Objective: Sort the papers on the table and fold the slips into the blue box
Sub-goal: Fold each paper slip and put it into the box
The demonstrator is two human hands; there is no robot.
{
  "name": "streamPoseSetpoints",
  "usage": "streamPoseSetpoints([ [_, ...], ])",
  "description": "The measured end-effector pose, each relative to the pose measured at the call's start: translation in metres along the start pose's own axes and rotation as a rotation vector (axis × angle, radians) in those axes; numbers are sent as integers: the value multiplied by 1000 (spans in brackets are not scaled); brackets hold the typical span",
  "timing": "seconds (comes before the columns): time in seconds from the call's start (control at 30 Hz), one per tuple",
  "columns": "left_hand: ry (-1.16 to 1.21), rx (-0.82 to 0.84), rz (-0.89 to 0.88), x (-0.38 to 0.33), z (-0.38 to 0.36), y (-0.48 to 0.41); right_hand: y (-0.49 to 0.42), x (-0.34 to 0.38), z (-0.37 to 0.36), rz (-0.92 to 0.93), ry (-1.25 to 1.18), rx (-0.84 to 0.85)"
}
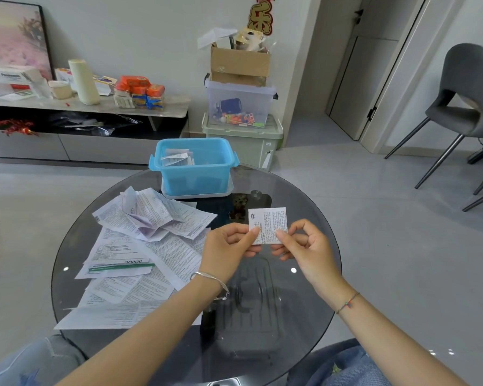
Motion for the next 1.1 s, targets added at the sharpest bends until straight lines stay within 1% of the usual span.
streamPoseSetpoints([
  [0.23, -30, 29, 36, 7, -4, 0, -1, 0, 0, 63, 78, -10],
  [0.33, -44, 28, 18, 6, -2, 0, -2, -6, -1, 19, 104, 5],
  [0.43, -46, 21, 13, 4, -1, -1, -3, -11, -3, -18, 204, 35],
  [0.53, -33, 9, 19, 5, -1, 0, -1, -7, -4, 41, 282, 22],
  [0.77, 22, 30, 34, 9, -17, 5, 0, -3, -9, 155, 323, -10],
  [0.87, 71, 25, 90, 16, -18, 6, 1, 0, -9, 179, 350, -13],
  [1.0, 172, 74, 161, 19, -19, 3, 1, 3, -5, 170, 333, -40],
  [1.1, 183, 162, 176, 16, -23, 2, -1, 4, -1, 163, 315, -48],
])
Point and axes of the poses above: each hand's wrist, its own y-axis away from the middle knuckle, its own z-axis out of the back of the hand, x = y × z, the point moved 10 cm from there along -y, towards the middle knuckle, and after that the axes turned 4 degrees about -z, right-handed, at the moved point
